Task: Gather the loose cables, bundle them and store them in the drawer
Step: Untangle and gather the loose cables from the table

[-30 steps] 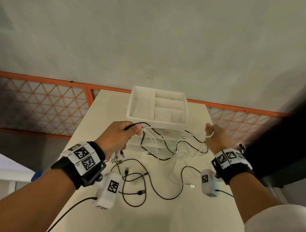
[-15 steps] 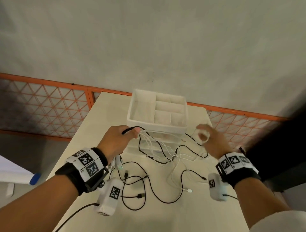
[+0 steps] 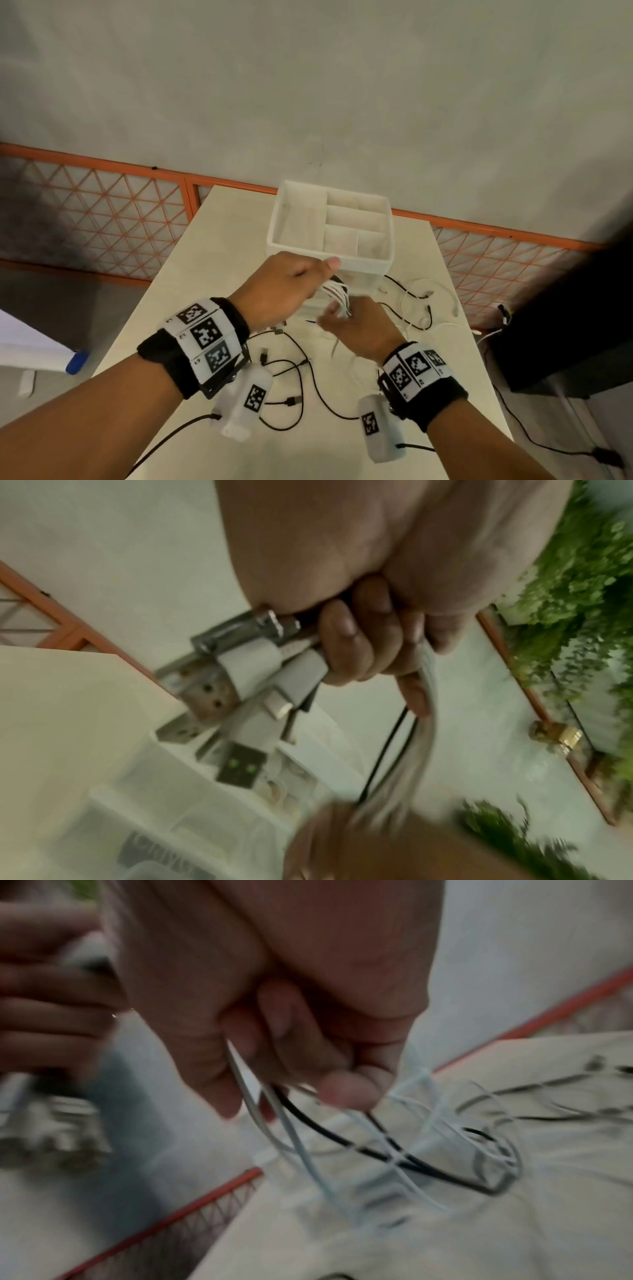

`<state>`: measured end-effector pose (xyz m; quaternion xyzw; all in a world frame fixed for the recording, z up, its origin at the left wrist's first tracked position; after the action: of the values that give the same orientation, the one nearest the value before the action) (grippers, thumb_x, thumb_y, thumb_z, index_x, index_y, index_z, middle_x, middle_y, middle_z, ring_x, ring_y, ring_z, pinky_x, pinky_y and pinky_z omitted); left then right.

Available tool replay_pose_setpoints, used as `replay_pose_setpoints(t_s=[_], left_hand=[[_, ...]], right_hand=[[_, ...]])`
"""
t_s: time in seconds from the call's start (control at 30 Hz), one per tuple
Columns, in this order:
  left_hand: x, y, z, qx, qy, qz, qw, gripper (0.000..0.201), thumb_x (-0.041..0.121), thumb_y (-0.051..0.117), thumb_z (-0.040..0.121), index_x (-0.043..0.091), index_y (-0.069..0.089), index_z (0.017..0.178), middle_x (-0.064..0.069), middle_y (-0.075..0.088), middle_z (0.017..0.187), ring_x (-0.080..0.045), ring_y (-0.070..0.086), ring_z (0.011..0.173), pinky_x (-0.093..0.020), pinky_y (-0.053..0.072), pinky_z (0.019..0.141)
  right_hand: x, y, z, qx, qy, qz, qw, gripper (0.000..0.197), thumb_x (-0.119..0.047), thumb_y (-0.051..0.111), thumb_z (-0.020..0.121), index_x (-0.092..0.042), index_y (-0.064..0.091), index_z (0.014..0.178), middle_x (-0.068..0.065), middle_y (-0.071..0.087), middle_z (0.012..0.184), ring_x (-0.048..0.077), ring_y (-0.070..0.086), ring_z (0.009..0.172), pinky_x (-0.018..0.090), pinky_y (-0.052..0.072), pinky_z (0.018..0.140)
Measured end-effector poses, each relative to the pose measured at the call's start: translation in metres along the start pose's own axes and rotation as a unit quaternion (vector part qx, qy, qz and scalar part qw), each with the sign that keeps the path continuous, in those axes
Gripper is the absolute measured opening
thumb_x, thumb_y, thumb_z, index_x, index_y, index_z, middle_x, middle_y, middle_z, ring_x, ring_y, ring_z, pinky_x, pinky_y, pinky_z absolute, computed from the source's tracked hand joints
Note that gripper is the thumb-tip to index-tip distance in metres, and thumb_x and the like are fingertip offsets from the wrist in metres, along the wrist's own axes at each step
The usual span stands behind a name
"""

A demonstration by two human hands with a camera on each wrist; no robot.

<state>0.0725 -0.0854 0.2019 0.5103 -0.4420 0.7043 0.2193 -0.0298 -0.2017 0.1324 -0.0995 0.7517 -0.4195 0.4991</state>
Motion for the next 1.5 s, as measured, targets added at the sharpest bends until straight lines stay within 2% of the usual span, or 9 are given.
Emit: replay_pose_setpoints(t_s=[0.1, 0.2, 0.33, 0.47, 0.73, 1.03, 1.13, 1.3, 1.5], left_hand=[[-0.013, -0.030, -0.005, 0.036, -0.044, -0.073, 0.996, 0.063, 0.047, 0.052, 0.094, -0.016, 0.060, 0.089, 0.002, 0.030, 0.055, -0.008, 0.026, 0.041, -0.012, 0.033, 0.042], [-0.034, -0.042, -0.015, -0.021, -0.083, 0.011, 0.996, 0.047, 0.050, 0.053, 0.092, 0.015, 0.068, 0.064, 0.006, 0.033, 0.052, -0.008, 0.026, 0.041, -0.014, 0.028, 0.041], [-0.086, -0.033, -0.022, -0.085, -0.191, 0.184, 0.960, 0.045, 0.055, 0.048, 0.094, 0.025, 0.077, 0.078, 0.007, 0.043, 0.049, -0.007, 0.042, 0.044, -0.018, 0.035, 0.048], [-0.114, -0.021, -0.021, -0.029, -0.235, 0.227, 0.945, 0.052, 0.051, 0.042, 0.098, 0.016, 0.067, 0.069, 0.002, 0.053, 0.056, -0.013, 0.050, 0.054, -0.024, 0.036, 0.056], [-0.110, -0.018, -0.018, 0.026, -0.194, 0.205, 0.959, 0.050, 0.048, 0.043, 0.099, 0.018, 0.066, 0.066, -0.003, 0.067, 0.071, -0.015, 0.059, 0.067, -0.018, 0.037, 0.058], [-0.039, 0.015, -0.003, -0.026, -0.009, 0.153, 0.988, 0.054, 0.046, 0.052, 0.096, 0.024, 0.051, 0.048, 0.012, 0.048, 0.045, -0.004, 0.045, 0.044, -0.015, 0.030, 0.052], [-0.039, 0.002, -0.008, 0.004, -0.005, 0.114, 0.993, 0.057, 0.043, 0.050, 0.098, 0.019, 0.034, 0.049, 0.008, 0.034, 0.044, -0.009, 0.033, 0.045, -0.023, 0.029, 0.053], [-0.092, 0.007, -0.030, -0.192, -0.130, 0.219, 0.948, 0.033, 0.037, 0.043, 0.102, 0.015, 0.067, 0.099, 0.003, 0.061, 0.080, -0.003, 0.047, 0.057, -0.009, 0.035, 0.051], [-0.130, 0.007, -0.038, -0.088, -0.214, 0.189, 0.954, 0.027, 0.022, 0.054, 0.097, 0.005, 0.074, 0.089, -0.007, 0.070, 0.072, -0.018, 0.065, 0.063, -0.020, 0.048, 0.058]], right_hand=[[0.056, -0.003, 0.005, -0.053, 0.114, -0.145, 0.981, 0.018, -0.035, 0.058, 0.090, -0.020, 0.065, 0.083, 0.007, 0.068, 0.093, 0.030, 0.067, 0.099, 0.033, 0.051, 0.079], [0.081, -0.046, 0.008, 0.080, 0.163, -0.160, 0.970, 0.014, -0.024, 0.053, 0.090, -0.023, 0.059, 0.078, 0.010, 0.070, 0.095, 0.036, 0.066, 0.095, 0.030, 0.042, 0.072], [0.051, -0.097, -0.001, 0.318, 0.058, -0.082, 0.943, 0.018, -0.014, 0.059, 0.089, -0.025, 0.066, 0.100, 0.001, 0.068, 0.075, 0.019, 0.055, 0.062, 0.026, 0.039, 0.059], [0.045, -0.092, -0.001, 0.352, -0.044, -0.048, 0.934, 0.024, -0.008, 0.067, 0.086, -0.018, 0.062, 0.106, 0.008, 0.067, 0.085, 0.021, 0.063, 0.067, 0.032, 0.050, 0.067], [0.127, -0.033, -0.004, -0.001, 0.176, -0.088, 0.981, 0.071, -0.016, 0.065, 0.081, -0.035, 0.038, 0.144, 0.011, 0.070, 0.111, 0.024, 0.064, 0.087, 0.032, 0.052, 0.081], [-0.006, 0.018, -0.014, -0.131, 0.026, 0.040, 0.990, 0.041, -0.042, 0.073, 0.085, -0.036, 0.054, 0.121, 0.000, 0.072, 0.067, 0.005, 0.061, 0.044, 0.021, 0.050, 0.046], [0.040, 0.018, -0.004, -0.122, 0.144, -0.009, 0.982, 0.020, -0.037, 0.067, 0.089, -0.018, 0.066, 0.093, 0.002, 0.072, 0.065, 0.016, 0.066, 0.050, 0.026, 0.056, 0.052], [0.074, -0.030, -0.001, 0.207, 0.096, -0.083, 0.970, 0.023, -0.029, 0.068, 0.085, -0.028, 0.070, 0.108, -0.003, 0.078, 0.094, 0.022, 0.071, 0.086, 0.030, 0.054, 0.076], [0.085, 0.039, -0.011, -0.019, 0.076, -0.086, 0.993, 0.074, -0.033, 0.068, 0.089, -0.042, 0.027, 0.149, -0.007, 0.066, 0.128, 0.021, 0.064, 0.115, 0.039, 0.050, 0.101]])
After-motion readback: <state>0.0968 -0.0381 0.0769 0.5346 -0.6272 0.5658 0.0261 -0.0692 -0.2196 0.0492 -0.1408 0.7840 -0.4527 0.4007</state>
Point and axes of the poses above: each hand's wrist, its own z-axis towards the middle knuckle, its own y-axis out of the palm, x = y × z, the point moved 5 cm from there along z, towards the middle knuckle
